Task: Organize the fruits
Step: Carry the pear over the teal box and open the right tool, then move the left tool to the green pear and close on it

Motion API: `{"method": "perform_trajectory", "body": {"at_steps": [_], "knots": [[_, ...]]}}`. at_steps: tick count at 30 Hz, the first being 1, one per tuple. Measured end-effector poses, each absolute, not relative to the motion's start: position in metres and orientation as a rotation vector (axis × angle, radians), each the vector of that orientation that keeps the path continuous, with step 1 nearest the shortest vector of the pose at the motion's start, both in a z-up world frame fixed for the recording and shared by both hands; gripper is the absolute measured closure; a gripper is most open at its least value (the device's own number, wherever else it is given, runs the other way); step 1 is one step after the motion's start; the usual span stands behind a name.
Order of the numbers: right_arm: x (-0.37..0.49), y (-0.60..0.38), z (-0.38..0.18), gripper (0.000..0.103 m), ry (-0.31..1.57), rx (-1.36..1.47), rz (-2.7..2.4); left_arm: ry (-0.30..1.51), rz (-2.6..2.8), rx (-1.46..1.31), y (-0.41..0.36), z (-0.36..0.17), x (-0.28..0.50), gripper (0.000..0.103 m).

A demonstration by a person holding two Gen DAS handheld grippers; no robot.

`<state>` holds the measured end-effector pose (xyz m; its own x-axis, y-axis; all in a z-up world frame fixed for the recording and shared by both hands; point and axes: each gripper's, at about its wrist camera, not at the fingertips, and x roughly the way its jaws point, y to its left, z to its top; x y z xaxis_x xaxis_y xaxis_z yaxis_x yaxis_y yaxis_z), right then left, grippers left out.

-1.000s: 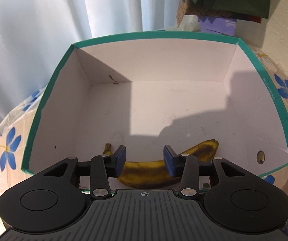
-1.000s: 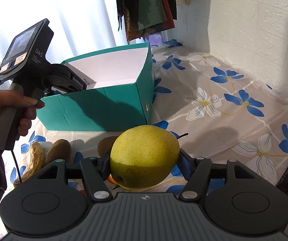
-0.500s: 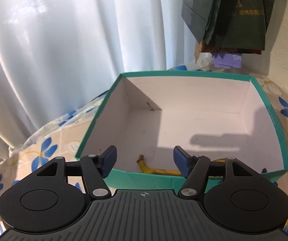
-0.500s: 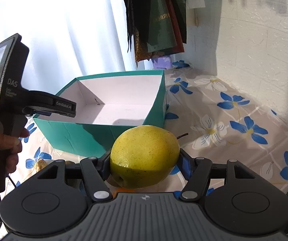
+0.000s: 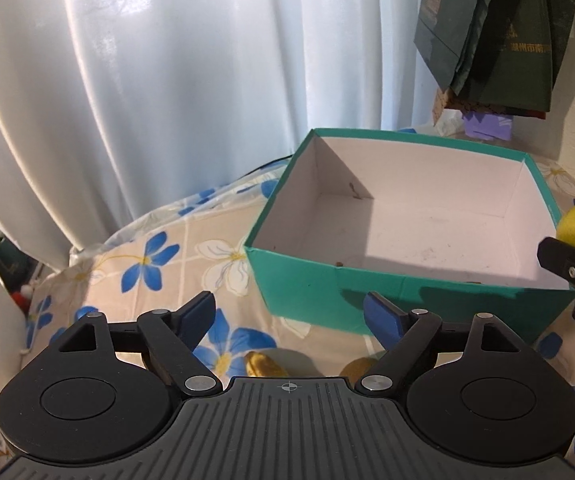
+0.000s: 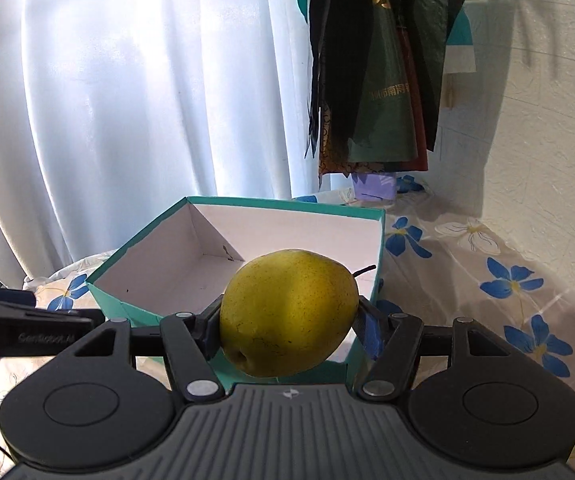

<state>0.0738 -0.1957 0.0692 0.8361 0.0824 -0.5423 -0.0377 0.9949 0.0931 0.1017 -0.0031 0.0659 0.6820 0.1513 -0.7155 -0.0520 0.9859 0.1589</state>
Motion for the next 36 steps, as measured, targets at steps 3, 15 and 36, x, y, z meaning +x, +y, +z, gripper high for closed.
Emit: {"method": "perform_trajectory", "body": {"at_steps": [3, 15, 36], "knots": [[0.091, -0.192, 0.064, 0.038, 0.578, 0.077, 0.072, 0.826, 0.134, 0.130, 0.002, 0.064, 0.100, 0.016], [0.139, -0.185, 0.026, 0.038, 0.677, 0.070, 0.052, 0.867, 0.152, 0.117, 0.015, 0.058, 0.099, 0.013], [0.147, -0.173, 0.004, 0.039, 0.682, -0.056, 0.030, 0.893, 0.146, 0.122, 0.013, 0.055, 0.103, 0.012]]}}
